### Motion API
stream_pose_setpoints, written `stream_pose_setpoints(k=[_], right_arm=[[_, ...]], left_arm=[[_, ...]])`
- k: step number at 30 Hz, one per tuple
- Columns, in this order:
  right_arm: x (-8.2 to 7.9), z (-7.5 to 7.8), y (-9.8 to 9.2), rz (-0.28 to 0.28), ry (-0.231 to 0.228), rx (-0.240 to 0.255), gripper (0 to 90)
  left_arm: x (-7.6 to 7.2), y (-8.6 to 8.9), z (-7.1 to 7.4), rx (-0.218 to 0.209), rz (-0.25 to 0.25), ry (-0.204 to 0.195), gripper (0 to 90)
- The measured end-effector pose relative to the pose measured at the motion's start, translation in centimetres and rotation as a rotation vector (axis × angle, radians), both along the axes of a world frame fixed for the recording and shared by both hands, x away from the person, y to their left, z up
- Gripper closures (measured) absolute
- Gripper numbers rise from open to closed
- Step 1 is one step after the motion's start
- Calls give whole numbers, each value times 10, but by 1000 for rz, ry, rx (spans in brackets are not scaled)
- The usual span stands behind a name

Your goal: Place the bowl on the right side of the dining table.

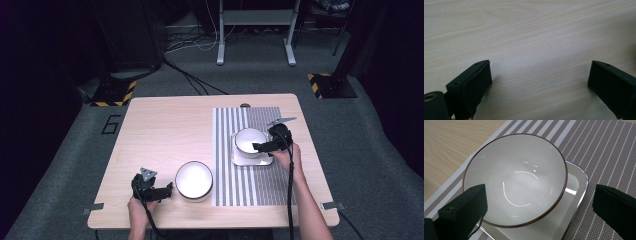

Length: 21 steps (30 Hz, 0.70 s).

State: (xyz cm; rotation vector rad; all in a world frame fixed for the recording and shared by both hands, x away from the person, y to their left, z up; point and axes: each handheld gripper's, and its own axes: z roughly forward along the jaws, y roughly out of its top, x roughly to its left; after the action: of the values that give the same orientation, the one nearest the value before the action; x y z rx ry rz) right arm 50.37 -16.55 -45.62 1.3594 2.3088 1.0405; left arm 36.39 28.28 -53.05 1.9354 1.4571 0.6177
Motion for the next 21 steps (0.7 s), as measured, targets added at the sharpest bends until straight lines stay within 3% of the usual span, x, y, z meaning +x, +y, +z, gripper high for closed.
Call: stream_pose_setpoints(k=[6,21], right_arm=[[-9,3,-1,19,-34,-10,0],[-28,11,2,36,-50,-20,0]], left_arm=[[0,-1,0,1,-2,-1,47],[0,-1,0,0,2,-2,48]])
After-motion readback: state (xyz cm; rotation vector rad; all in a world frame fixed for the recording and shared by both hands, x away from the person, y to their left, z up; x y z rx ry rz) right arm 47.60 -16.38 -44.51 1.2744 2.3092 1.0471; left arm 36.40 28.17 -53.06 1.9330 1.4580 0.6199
